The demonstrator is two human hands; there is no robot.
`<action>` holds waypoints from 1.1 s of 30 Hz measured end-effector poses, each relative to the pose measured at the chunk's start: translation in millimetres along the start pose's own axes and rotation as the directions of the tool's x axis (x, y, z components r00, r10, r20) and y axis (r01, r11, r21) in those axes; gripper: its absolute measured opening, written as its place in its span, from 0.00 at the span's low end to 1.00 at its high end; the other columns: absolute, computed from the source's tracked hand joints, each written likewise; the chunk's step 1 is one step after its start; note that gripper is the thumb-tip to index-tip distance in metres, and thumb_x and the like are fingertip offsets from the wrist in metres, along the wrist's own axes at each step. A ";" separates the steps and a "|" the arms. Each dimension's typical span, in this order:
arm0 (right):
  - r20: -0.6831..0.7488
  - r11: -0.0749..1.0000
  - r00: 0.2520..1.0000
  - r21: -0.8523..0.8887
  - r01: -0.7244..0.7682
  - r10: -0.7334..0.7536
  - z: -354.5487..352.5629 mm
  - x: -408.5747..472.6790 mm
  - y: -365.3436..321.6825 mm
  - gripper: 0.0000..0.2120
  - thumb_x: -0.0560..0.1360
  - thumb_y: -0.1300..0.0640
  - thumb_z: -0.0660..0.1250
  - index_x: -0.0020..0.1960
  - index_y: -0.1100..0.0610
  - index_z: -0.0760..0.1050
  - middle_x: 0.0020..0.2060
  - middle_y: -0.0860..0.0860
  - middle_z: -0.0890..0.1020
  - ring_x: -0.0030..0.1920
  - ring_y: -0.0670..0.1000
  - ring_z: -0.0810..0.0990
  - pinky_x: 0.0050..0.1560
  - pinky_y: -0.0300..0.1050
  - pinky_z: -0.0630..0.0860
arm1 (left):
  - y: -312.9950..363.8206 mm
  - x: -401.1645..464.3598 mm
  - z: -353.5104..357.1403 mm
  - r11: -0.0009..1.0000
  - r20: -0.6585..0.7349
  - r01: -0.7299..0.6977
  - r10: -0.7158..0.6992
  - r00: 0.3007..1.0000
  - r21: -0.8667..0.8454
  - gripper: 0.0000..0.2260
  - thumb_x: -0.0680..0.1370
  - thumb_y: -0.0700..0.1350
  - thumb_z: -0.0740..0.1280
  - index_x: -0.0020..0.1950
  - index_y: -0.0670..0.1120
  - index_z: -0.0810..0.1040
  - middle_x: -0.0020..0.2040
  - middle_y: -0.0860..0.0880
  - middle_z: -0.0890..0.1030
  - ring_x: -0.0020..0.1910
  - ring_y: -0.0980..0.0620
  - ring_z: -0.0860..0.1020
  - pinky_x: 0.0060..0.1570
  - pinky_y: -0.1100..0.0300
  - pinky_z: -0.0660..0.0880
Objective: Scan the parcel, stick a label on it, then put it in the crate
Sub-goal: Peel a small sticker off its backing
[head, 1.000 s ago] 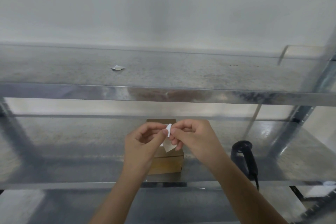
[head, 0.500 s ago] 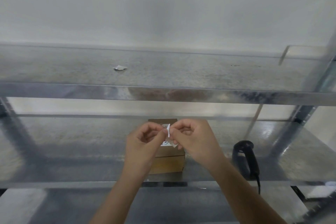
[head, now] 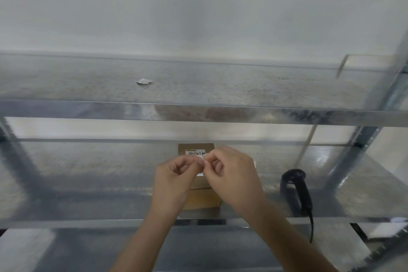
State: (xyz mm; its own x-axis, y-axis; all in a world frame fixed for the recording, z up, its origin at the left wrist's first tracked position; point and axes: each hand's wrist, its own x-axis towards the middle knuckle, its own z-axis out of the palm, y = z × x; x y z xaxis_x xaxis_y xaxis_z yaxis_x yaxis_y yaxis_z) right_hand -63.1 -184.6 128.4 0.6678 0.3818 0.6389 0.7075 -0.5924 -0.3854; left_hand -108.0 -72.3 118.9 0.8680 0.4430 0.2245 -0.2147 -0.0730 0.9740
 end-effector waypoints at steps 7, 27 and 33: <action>0.031 0.933 0.964 0.245 -0.262 0.262 4.0 0.9 4.3 0.05 0.69 0.62 0.70 0.35 0.56 0.78 0.25 0.44 0.76 0.30 0.44 0.75 0.32 0.31 0.72 | -3.8 4.8 2.7 0.999 -0.065 0.021 -0.018 0.998 0.032 0.08 0.72 0.35 0.68 0.34 0.43 0.83 0.29 0.50 0.83 0.32 0.58 0.81 0.40 0.68 0.77; 0.092 0.726 0.801 0.371 -0.579 0.592 4.2 0.9 82.7 0.06 0.75 0.63 0.65 0.40 0.56 0.76 0.33 0.49 0.78 0.34 0.44 0.75 0.37 0.31 0.71 | -45.6 30.9 -24.7 0.990 -0.114 0.127 -0.120 0.986 0.062 0.09 0.73 0.33 0.66 0.34 0.43 0.80 0.29 0.53 0.84 0.42 0.46 0.83 0.34 0.71 0.76; 0.058 0.693 0.712 0.186 -0.696 0.700 16.1 -21.8 148.4 0.09 0.76 0.62 0.62 0.37 0.56 0.72 0.30 0.48 0.75 0.29 0.44 0.68 0.29 0.34 0.65 | -53.7 33.9 -24.7 0.988 -0.097 0.089 -0.077 0.992 0.125 0.08 0.73 0.33 0.66 0.36 0.40 0.80 0.35 0.48 0.84 0.43 0.48 0.83 0.33 0.76 0.73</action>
State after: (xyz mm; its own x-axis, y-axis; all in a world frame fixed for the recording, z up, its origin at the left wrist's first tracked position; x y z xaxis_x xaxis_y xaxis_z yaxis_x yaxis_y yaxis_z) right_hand 31.1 -269.4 46.5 0.9840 -0.1016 0.1466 0.0684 -0.5443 -0.8361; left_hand -78.1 -31.3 73.5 0.8344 0.5317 0.1448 -0.0791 -0.1444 0.9863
